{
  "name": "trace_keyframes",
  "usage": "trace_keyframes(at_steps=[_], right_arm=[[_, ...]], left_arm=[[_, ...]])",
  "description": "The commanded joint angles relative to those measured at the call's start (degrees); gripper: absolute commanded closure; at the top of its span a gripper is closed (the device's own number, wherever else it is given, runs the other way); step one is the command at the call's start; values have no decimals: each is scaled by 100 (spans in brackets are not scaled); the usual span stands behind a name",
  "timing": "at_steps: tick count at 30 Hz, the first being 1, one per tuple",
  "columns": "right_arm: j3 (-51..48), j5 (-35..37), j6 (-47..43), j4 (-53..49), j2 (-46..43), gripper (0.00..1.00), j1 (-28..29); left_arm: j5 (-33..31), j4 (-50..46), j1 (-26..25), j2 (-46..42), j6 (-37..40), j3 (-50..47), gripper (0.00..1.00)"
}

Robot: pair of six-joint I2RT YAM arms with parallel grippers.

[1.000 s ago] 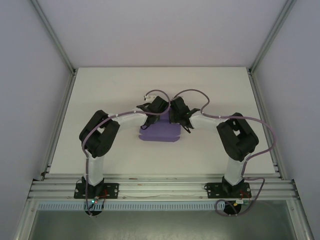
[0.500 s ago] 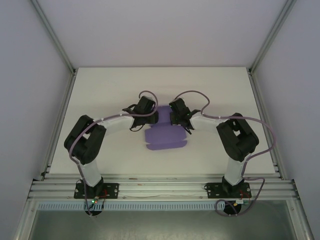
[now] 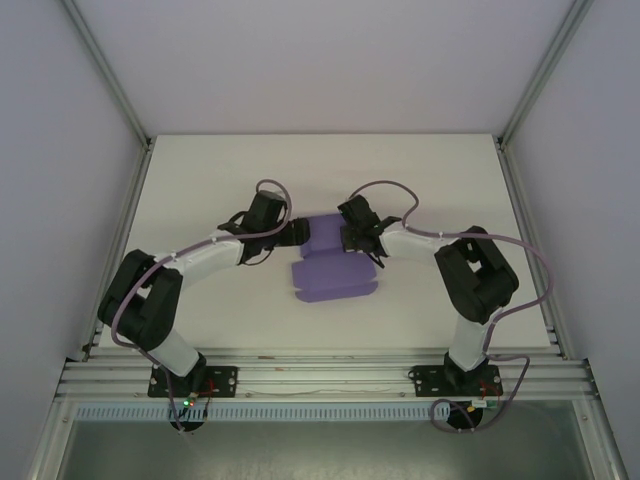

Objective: Assemble paper box

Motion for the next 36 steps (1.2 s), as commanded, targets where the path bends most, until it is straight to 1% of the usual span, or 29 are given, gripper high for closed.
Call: trace_keyframes(at_steps=[1, 4, 8, 10, 13, 15, 16, 19, 20, 21, 22, 23, 25, 29, 31, 33, 36], right_arm=[[149, 22, -19, -426, -74, 100, -4], [277, 11, 30, -588, -21, 100, 5], [208, -23, 39, -458, -36, 100, 3], [208, -3, 41, -458, -53, 100, 2], [182, 28, 39, -411, -78, 100, 11], [177, 55, 39, -406, -87, 100, 12], [177, 91, 52, -411, -89, 100, 12], [101, 158, 50, -327, -132, 100, 34], [65, 153, 54, -282, -157, 100, 36], [55, 177, 86, -277, -176, 100, 30], [34, 211, 117, -272, -193, 100, 29], [25, 268, 153, -294, -220, 100, 29], [-2, 450, 236, -344, -255, 100, 42], [-49, 602, 369, -389, -283, 100, 74], [-72, 641, 390, -383, -266, 100, 93], [-72, 689, 425, -377, -226, 100, 91], [-129, 669, 423, -268, -244, 100, 92]], left_arm=[[341, 237, 38, 11, -92, -148, 31], [450, 262, 34, 290, -167, -23, 36], [409, 265, 38, 667, -150, 187, 43], [291, 174, 37, 813, -144, 302, 55], [-83, -46, 31, 1015, -160, 446, 77], [-457, -231, -18, 1151, -163, 554, 89], [-705, -357, -70, 1215, -174, 624, 93], [-1638, -747, -284, 1472, -191, 887, 95], [-1927, -946, -334, 1608, -267, 1023, 97], [-2194, -1125, -368, 1734, -351, 1148, 99], [-2394, -1265, -396, 1767, -381, 1240, 100], [-2639, -1424, -416, 1997, -454, 1343, 100], [-3128, -1768, -462, 2182, -636, 1497, 100], [-4228, -2842, -489, 2550, -1330, 1894, 100], [-4500, -3214, -491, 2669, -1545, 2023, 100], [-4651, -3385, -497, 2708, -1691, 2064, 100], [-4579, -3321, -533, 2723, -1589, 2121, 100]])
